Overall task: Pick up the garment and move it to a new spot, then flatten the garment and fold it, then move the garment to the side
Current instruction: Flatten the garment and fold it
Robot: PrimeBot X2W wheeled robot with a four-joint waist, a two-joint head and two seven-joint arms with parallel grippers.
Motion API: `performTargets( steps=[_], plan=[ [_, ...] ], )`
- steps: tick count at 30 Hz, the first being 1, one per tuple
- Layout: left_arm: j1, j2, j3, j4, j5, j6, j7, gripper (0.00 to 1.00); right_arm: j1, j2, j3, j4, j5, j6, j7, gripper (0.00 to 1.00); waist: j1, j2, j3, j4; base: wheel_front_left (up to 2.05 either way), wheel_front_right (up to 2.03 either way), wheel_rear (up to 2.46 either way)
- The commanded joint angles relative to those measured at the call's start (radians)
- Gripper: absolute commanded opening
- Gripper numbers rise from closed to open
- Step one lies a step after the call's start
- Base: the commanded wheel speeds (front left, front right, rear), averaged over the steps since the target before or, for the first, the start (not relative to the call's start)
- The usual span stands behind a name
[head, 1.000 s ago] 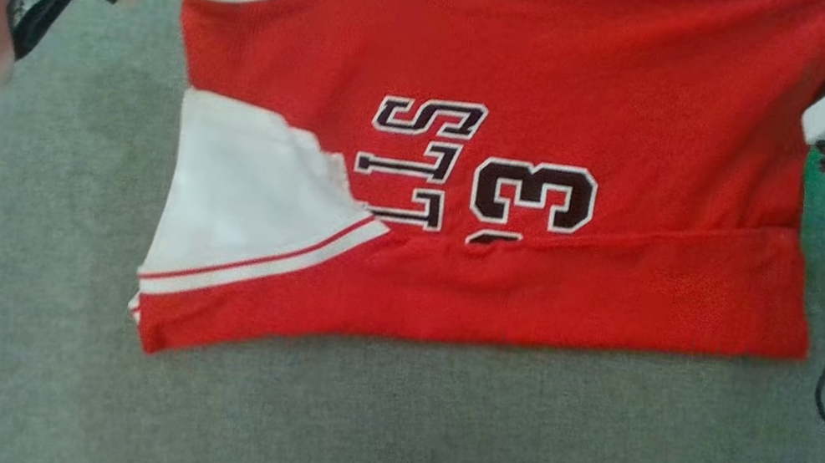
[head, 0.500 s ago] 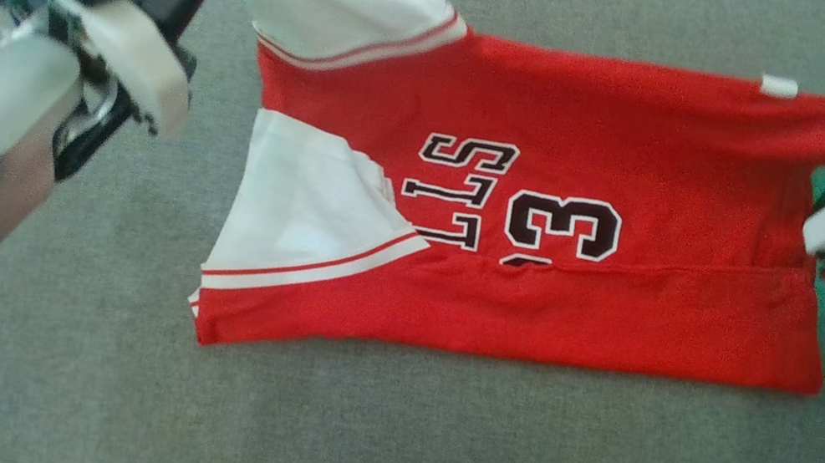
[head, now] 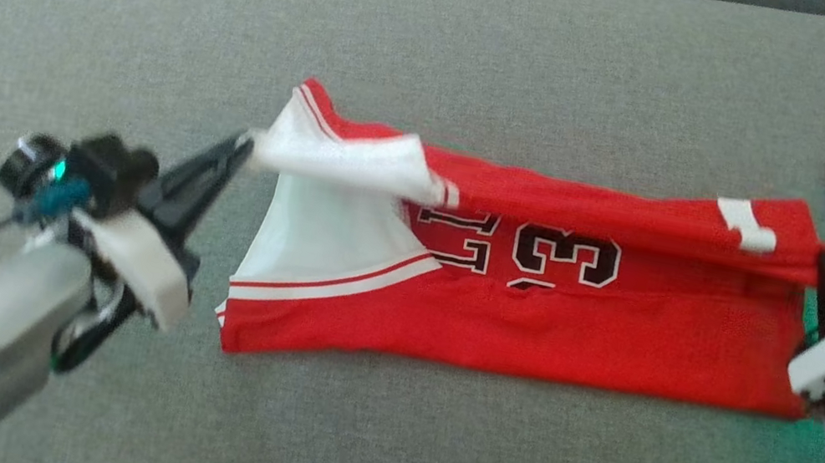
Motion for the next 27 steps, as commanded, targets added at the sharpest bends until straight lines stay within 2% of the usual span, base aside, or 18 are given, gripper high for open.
performTargets(
  steps=[1, 10, 16, 17, 18, 19, 20, 24, 27],
  plan=[
    [-0.011, 0.053, 0.058, -0.036, 0.012, 0.018, -0.010, 0.00, 0.019, -0.014, -0.003, -0.047, 0.000, -0.001, 0.004, 0.00, 0.0001, -0.0001, -0.008, 0.001, 0.00, 0.00, 0.00],
    [0.168, 0.084, 0.083, -0.160, 0.016, 0.089, -0.010, 0.00, 0.162, 0.022, -0.075, -0.151, -0.033, -0.001, 0.050, 0.00, 0.0001, -0.0001, -0.030, 0.000, 0.00, 0.00, 0.00],
    [0.229, 0.057, 0.096, -0.173, 0.012, 0.109, -0.010, 0.00, 0.210, 0.051, -0.118, -0.189, -0.074, -0.001, 0.083, 0.00, 0.0001, -0.0001, -0.023, 0.001, 0.00, 0.00, 0.00],
    [0.237, 0.049, 0.101, -0.172, 0.013, 0.111, -0.010, 0.17, 0.214, 0.055, -0.125, -0.192, -0.084, -0.001, 0.086, 0.09, 0.0001, -0.0001, -0.023, 0.000, 0.00, 0.00, 0.00],
    [0.245, 0.040, 0.108, -0.170, 0.011, 0.114, -0.010, 0.45, 0.216, 0.060, -0.132, -0.194, -0.095, -0.001, 0.088, 0.49, 0.0001, -0.0001, -0.024, -0.001, 0.00, 0.00, 0.00],
    [0.255, 0.030, 0.117, -0.168, 0.009, 0.119, -0.010, 0.81, 0.220, 0.065, -0.142, -0.196, -0.104, -0.001, 0.086, 1.00, 0.0001, -0.0001, -0.028, -0.002, 0.00, 0.00, 0.00],
    [0.264, 0.021, 0.132, -0.170, 0.012, 0.128, -0.010, 1.00, 0.225, 0.072, -0.156, -0.197, -0.112, -0.001, 0.082, 1.00, 0.0001, -0.0001, -0.033, -0.002, 0.00, 0.00, 0.00],
    [0.336, -0.022, 0.216, -0.191, 0.040, 0.191, -0.010, 1.00, 0.267, 0.105, -0.208, -0.212, -0.139, -0.001, 0.052, 1.00, 0.0001, -0.0001, -0.069, -0.005, 0.00, 0.00, 0.00],
    [0.418, -0.061, 0.300, -0.223, 0.080, 0.256, -0.010, 1.00, 0.318, 0.139, -0.242, -0.234, -0.148, -0.001, 0.032, 1.00, 0.0001, -0.0001, -0.102, -0.004, 0.00, 0.00, 0.00]
  ],
)
